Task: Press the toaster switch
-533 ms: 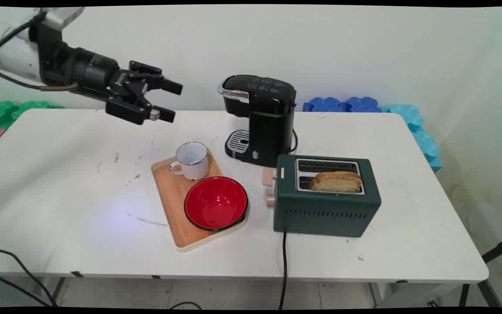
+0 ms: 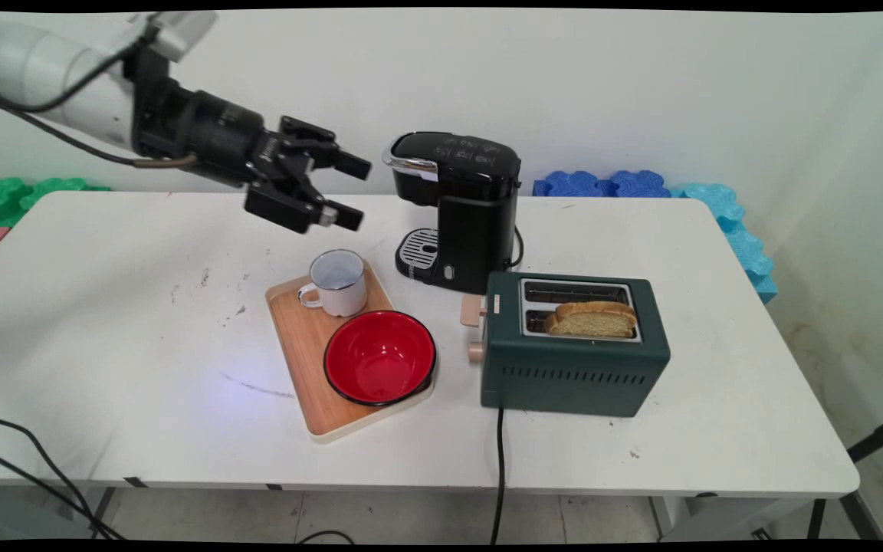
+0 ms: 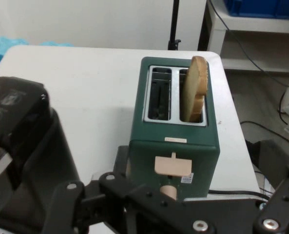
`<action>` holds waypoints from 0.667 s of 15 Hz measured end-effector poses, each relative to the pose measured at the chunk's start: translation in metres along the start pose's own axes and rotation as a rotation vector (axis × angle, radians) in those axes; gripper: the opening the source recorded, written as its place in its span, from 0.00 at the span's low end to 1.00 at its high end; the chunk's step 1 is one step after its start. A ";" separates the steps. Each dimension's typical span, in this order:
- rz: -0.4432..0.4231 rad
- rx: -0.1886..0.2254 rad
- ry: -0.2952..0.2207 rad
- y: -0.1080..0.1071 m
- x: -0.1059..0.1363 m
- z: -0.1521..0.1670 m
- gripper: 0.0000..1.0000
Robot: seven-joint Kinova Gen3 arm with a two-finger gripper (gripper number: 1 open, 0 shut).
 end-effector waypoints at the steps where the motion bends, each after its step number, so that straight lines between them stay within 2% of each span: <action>1: 0.004 -0.004 -0.007 0.001 0.001 0.008 1.00; 5: 0.024 -0.021 -0.041 0.005 0.001 0.038 1.00; 6: 0.032 -0.028 -0.051 0.007 -0.001 0.046 0.00; 10: 0.053 -0.049 -0.084 0.010 -0.006 0.070 0.00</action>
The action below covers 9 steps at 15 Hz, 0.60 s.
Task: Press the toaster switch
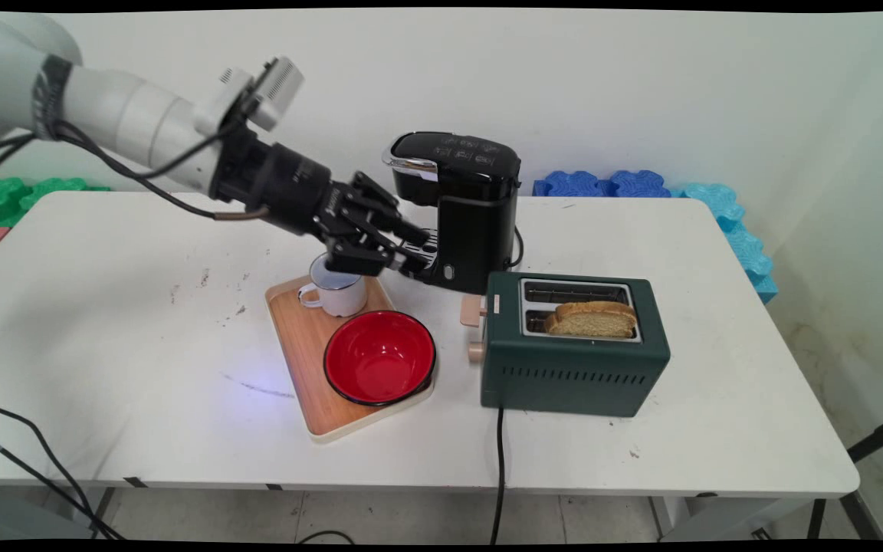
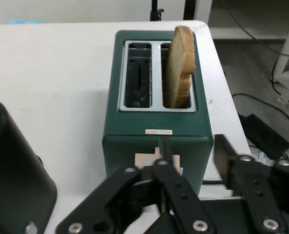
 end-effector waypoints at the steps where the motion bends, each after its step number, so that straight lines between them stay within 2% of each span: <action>1: 0.006 -0.005 -0.009 0.000 -0.001 0.006 0.00; 9: 0.018 -0.028 -0.063 -0.004 -0.011 0.045 0.00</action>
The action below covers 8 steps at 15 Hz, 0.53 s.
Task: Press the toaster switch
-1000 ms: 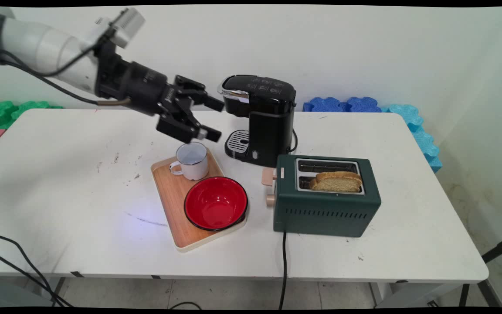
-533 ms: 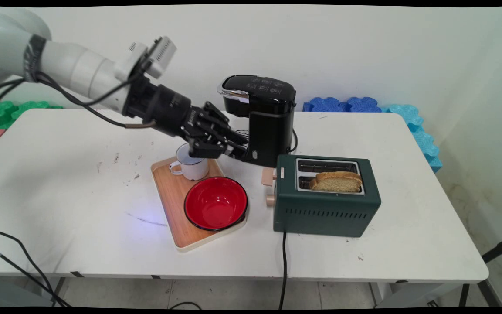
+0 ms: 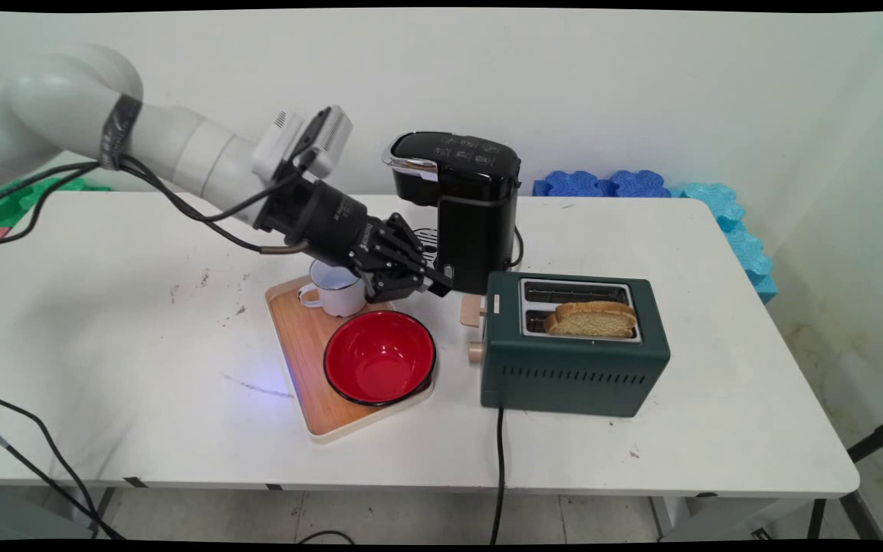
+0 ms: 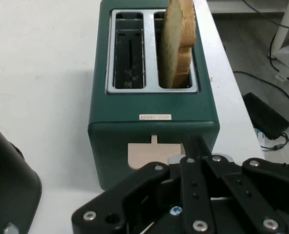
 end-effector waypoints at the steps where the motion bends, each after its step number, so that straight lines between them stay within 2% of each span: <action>1: -0.001 -0.002 -0.006 -0.001 -0.001 0.004 0.00; 8: -0.014 0.004 -0.025 -0.011 -0.004 0.029 0.00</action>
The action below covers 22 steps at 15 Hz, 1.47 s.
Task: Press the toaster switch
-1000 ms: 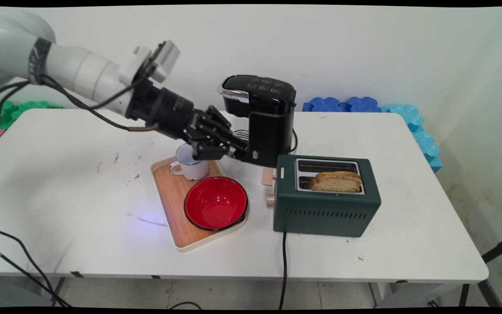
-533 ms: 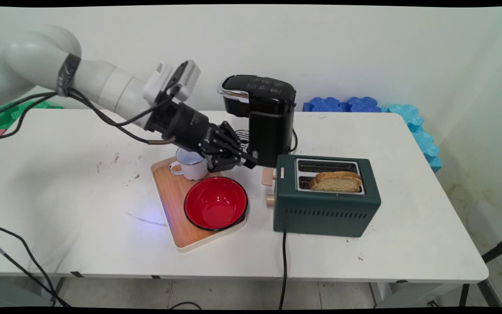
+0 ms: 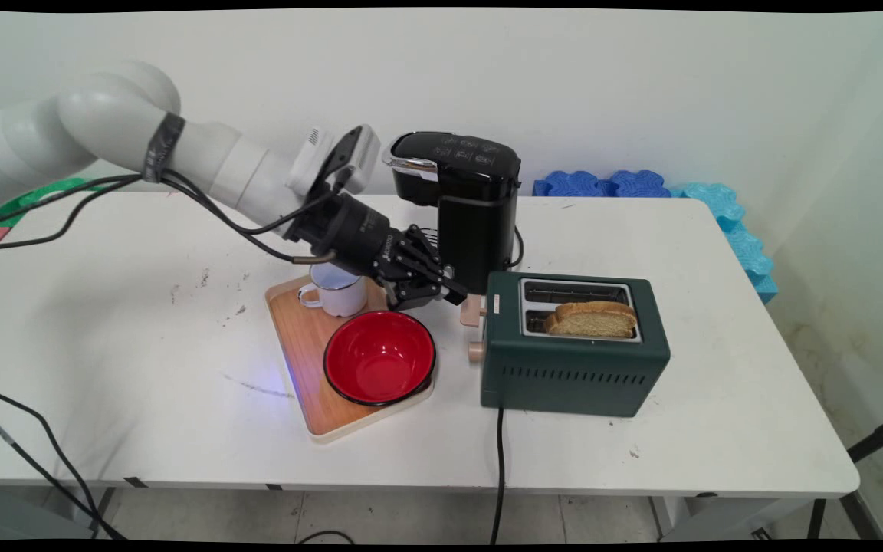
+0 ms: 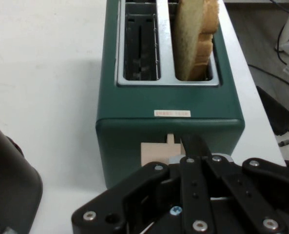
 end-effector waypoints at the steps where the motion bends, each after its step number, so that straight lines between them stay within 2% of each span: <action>1: -0.002 0.001 0.000 -0.002 0.000 0.004 0.00; 11: -0.008 0.003 0.005 -0.011 -0.001 0.030 0.00; 22: -0.011 -0.001 -0.013 -0.014 -0.015 0.046 0.00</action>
